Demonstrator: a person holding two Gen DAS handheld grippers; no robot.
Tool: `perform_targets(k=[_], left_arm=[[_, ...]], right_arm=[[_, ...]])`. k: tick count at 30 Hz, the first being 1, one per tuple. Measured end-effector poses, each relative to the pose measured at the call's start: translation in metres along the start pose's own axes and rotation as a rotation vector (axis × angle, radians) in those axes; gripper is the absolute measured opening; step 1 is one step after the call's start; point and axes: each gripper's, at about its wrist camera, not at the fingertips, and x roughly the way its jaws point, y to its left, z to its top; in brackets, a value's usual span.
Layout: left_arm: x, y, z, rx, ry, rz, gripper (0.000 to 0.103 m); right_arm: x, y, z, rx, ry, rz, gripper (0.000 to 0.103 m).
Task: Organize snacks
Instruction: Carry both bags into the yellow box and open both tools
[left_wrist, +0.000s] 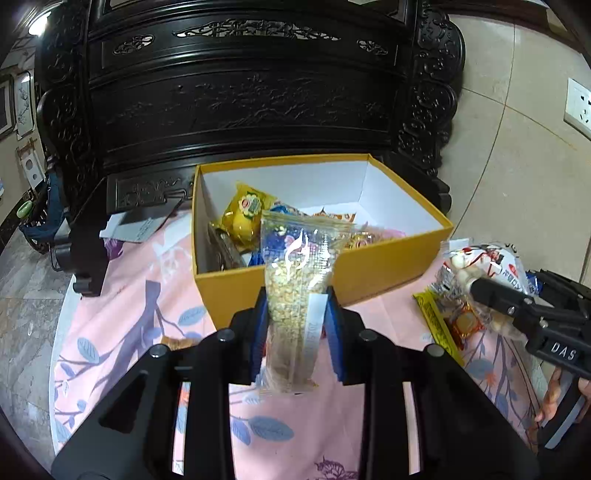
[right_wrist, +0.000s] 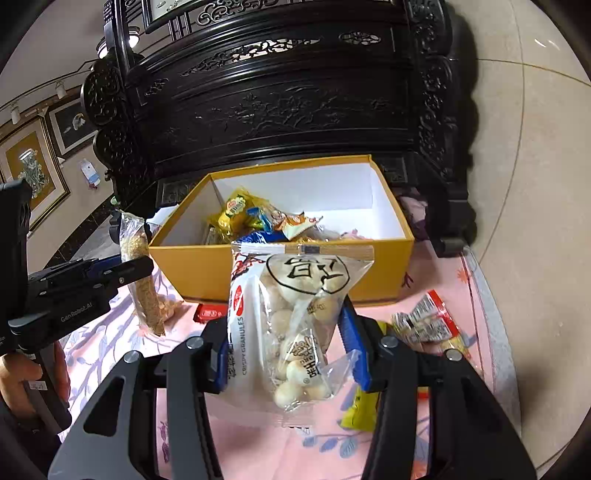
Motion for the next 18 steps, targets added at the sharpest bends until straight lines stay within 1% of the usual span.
perform_targets(k=[10, 14, 18], left_arm=[[0.004, -0.007, 0.029, 0.018, -0.025, 0.007, 0.028], [0.014, -0.004, 0.051, -0.004, -0.012, 0.009, 0.029], [0.041, 0.010, 0.089, -0.052, 0.024, 0.007, 0.029]], right_arm=[[0.018, 0.007, 0.026, -0.021, -0.008, 0.000, 0.050], [0.032, 0.008, 0.051, -0.024, -0.008, -0.011, 0.050], [0.057, 0.004, 0.091, 0.006, 0.006, -0.012, 0.050]])
